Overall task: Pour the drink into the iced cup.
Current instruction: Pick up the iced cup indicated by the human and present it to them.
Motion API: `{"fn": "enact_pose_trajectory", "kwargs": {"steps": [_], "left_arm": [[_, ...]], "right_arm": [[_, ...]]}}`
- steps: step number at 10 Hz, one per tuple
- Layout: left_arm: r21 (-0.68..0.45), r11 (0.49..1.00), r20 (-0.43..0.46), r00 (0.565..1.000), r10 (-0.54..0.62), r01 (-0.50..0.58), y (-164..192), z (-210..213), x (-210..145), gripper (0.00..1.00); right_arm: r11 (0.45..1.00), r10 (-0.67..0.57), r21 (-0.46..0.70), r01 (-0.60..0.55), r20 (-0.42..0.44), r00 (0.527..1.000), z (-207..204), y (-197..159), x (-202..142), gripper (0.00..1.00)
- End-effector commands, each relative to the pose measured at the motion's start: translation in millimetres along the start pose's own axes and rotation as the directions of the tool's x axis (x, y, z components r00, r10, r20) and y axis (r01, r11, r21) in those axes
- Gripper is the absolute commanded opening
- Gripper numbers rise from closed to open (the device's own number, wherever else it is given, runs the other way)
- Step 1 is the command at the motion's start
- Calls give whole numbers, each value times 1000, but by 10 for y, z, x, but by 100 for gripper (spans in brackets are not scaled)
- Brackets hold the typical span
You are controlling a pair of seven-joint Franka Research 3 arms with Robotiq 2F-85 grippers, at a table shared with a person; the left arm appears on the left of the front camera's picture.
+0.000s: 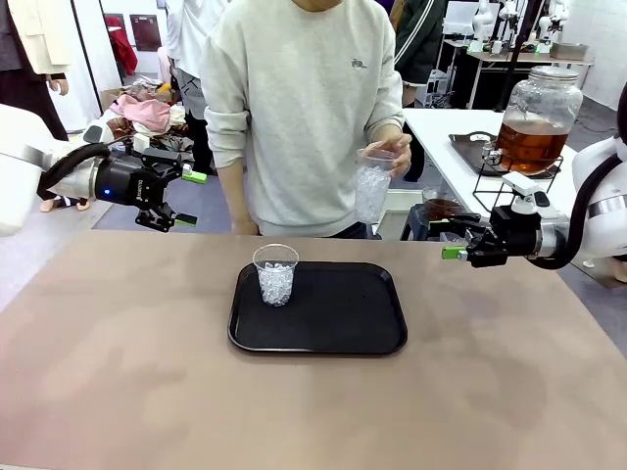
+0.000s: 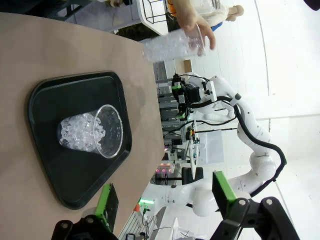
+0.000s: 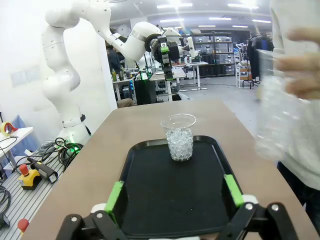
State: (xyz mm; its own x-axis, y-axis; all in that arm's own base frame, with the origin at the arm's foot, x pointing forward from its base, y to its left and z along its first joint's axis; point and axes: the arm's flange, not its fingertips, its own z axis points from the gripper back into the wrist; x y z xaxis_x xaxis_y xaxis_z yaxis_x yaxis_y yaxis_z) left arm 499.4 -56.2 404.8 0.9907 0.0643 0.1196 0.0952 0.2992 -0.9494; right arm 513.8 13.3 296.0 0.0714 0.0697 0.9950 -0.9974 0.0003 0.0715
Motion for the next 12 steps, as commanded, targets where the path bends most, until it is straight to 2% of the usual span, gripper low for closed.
{"fn": "enact_pose_trajectory", "kwargs": {"steps": [1,12], "left_arm": [[2,1000,3,1000,-3,3,-13,-2,-2,100],[2,1000,3,1000,-3,3,-13,-2,-2,100]], "right_arm": [[1000,1,2,-1,-2,1000,-2,-16,28,100],[1000,1,2,-1,-2,1000,-2,-16,28,100]]}}
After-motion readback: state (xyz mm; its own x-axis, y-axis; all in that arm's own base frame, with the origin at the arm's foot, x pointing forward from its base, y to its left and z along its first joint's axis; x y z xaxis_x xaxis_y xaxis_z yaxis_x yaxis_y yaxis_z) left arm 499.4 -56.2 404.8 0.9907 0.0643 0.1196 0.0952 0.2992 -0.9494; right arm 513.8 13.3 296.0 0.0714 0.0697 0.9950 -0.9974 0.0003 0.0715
